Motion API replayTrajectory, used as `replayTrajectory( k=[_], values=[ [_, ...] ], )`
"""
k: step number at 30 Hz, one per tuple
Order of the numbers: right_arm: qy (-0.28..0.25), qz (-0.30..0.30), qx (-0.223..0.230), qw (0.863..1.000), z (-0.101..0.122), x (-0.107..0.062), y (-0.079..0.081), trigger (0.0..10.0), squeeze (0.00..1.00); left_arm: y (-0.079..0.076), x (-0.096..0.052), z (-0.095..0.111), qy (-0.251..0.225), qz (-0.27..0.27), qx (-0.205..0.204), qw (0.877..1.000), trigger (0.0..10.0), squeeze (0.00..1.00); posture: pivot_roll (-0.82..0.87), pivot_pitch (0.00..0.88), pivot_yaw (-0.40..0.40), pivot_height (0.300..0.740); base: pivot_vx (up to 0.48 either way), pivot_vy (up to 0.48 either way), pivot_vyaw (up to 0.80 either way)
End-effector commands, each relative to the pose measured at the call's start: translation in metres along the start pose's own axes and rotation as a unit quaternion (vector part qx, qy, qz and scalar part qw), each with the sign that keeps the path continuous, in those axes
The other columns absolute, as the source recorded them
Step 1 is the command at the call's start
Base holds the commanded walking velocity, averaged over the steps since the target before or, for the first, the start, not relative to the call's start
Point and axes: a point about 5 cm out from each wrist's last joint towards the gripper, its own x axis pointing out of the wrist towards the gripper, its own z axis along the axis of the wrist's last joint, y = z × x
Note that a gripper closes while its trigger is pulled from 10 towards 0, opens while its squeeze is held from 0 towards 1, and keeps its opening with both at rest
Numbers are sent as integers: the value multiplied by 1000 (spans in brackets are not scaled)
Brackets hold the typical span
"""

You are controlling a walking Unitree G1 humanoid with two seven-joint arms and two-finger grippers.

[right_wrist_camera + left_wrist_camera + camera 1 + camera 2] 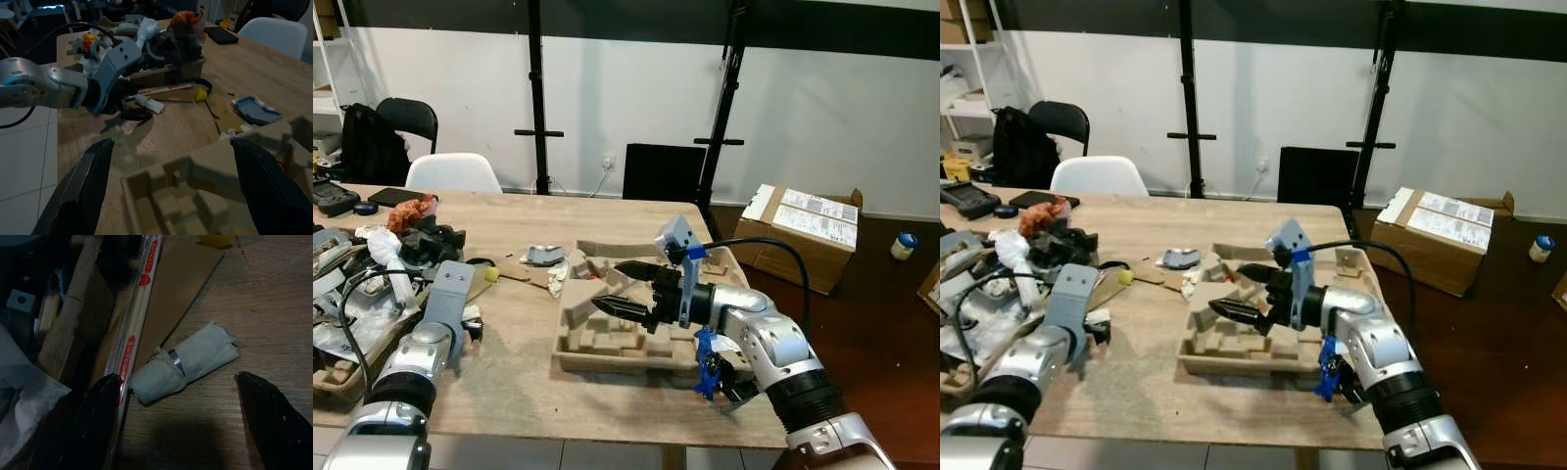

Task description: Picking trash to rubbish bin

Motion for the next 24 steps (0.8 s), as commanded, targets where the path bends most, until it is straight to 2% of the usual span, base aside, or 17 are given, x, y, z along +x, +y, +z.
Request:
replayTrajectory(
  k=[1, 5, 9, 10, 14, 16, 20, 24],
  values=[
    [-7, -2, 1, 1000, 2, 1, -1, 10000, 0, 3, 0, -4, 8, -2, 1, 1000, 10000, 0, 102, 0, -37, 740, 0, 0, 0],
    [-7, -3, 0, 1000, 2, 1, 0, 10000, 0, 4, 1, 0, -4, -9, 7, 1000, 10000, 0, 102, 0, -40, 740, 0, 0, 0],
    [-9, -4, -2, 1000, 3, 2, 0, 10000, 0, 3, 2, 10, -41, -33, 51, 997, 10000, 0, 101, 0, -41, 740, 0, 0, 0],
    [-9, -4, -2, 1000, 3, 2, 0, 10000, 0, 3, 2, 10, -41, -33, 51, 997, 10000, 0, 101, 0, -41, 740, 0, 0, 0],
    [-10, -6, -3, 1000, 4, 2, 0, 10000, 0, -1, 2, 16, -57, -56, 99, 992, 10000, 0, 94, 0, -38, 740, 0, 0, 0],
    [-10, -6, -3, 1000, 4, 1, 0, 10000, 0, -1, 2, 16, -57, -58, 104, 991, 10000, 0, 94, 0, -38, 740, 0, 0, 0],
    [-6, -7, -3, 1000, 3, -1, 0, 10000, 0, 10, 1, 2, -4, -48, 182, 982, 10000, 0, 87, 0, -38, 740, 0, 0, 0],
    [-5, -6, -4, 1000, 3, -2, -1, 10000, 0, 16, 1, -2, 9, -42, 195, 980, 10000, 0, 88, 0, -39, 740, 0, 0, 0]
  ],
)
